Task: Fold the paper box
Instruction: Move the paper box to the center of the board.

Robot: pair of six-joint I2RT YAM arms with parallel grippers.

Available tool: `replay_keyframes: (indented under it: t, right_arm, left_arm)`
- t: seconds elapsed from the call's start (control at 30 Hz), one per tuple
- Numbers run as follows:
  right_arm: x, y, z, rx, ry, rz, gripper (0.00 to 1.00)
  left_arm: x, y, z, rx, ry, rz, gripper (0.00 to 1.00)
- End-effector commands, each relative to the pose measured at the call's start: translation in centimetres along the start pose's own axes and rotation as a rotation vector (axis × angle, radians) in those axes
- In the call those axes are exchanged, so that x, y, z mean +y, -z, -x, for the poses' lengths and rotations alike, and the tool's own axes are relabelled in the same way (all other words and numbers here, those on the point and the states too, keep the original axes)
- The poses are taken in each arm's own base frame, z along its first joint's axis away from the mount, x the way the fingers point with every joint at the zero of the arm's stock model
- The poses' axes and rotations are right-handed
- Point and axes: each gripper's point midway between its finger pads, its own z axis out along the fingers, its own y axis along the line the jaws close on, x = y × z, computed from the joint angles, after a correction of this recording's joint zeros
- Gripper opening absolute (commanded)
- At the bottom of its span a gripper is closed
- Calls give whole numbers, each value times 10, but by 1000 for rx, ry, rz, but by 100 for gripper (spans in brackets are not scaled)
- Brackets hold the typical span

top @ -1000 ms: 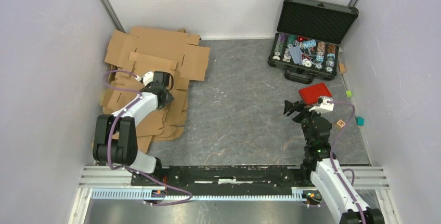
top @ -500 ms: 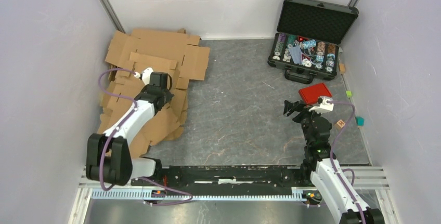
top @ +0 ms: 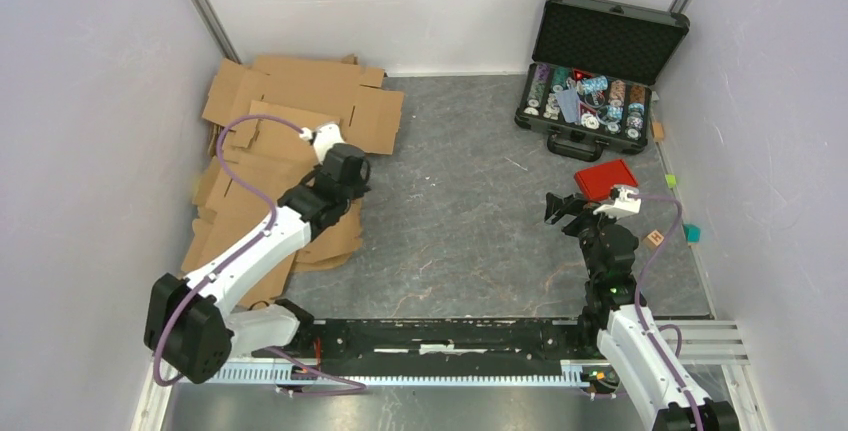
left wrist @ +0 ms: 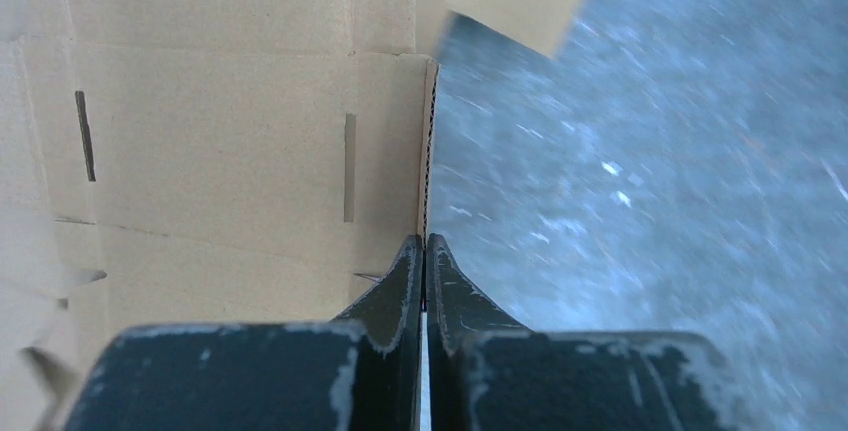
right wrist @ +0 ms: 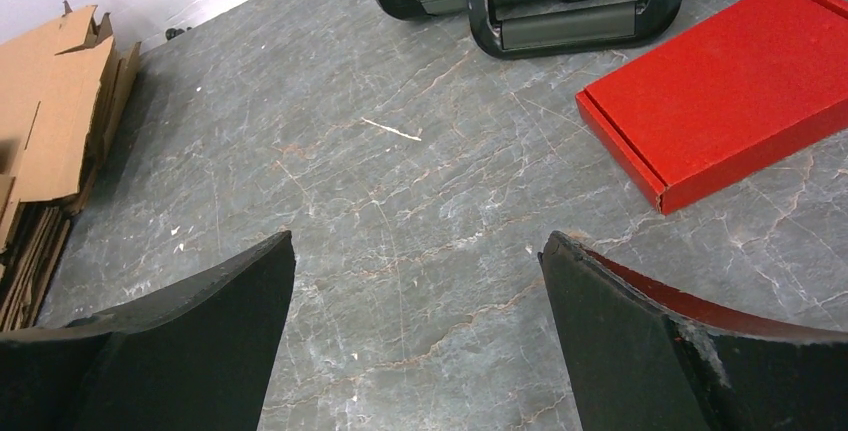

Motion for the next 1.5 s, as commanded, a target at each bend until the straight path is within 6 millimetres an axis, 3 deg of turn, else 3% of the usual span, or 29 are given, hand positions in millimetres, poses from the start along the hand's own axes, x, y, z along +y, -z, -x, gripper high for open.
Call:
replay_keyframes:
  t: [0.0,0.1,0.2,0.37,0.4,0.53,0.6,0.7,0.83,1.0,1.1,1.23,1.33,1.47]
  right_arm:
    - [10,-1,11,-38,19,46,99]
    - [13,-2,9,-24,23,62,99]
    - [17,-4,5,-7,33,88,99]
    - [28,-8,-6,58,42,147,99]
    - [29,-8,-7,66,43,156,99]
    - [40,-8,-12,87,49,220,99]
    - [47,-7,-14,97,50,265,99]
    - [58,-7,-19,119,55,324,99]
    - [77,-8,-32,189,70,402,93]
    - [106,-7,-52,279,131,497,92]
    - [111,-10,-65,330,156,494,91]
    - [116,-14,-79,372,187,482,89]
    - [128,-21,-85,435,186,478,83]
    - [146,-38,-80,493,166,448,82]
  left_arm:
    - [-71,15,-21,38,38,-258,3]
    - [-121,25,-49,108,50,-430,5]
    - [-162,23,-71,168,83,-494,6]
    - [-235,31,-88,244,133,-652,8]
    - [-248,34,-86,247,147,-691,13]
    - [-271,39,-74,222,161,-767,71]
    - [-265,39,-62,170,108,-741,88]
    - [-242,42,-42,74,8,-678,99]
    - [-207,46,-29,22,-130,-636,97]
    - [-133,21,-35,3,-272,-356,88]
    - [-105,7,-46,25,-275,-296,87]
    - [-83,-17,-61,122,-178,-336,87]
    - [-75,-28,-69,168,-128,-371,86]
    - [-73,-38,-76,196,-137,-360,84]
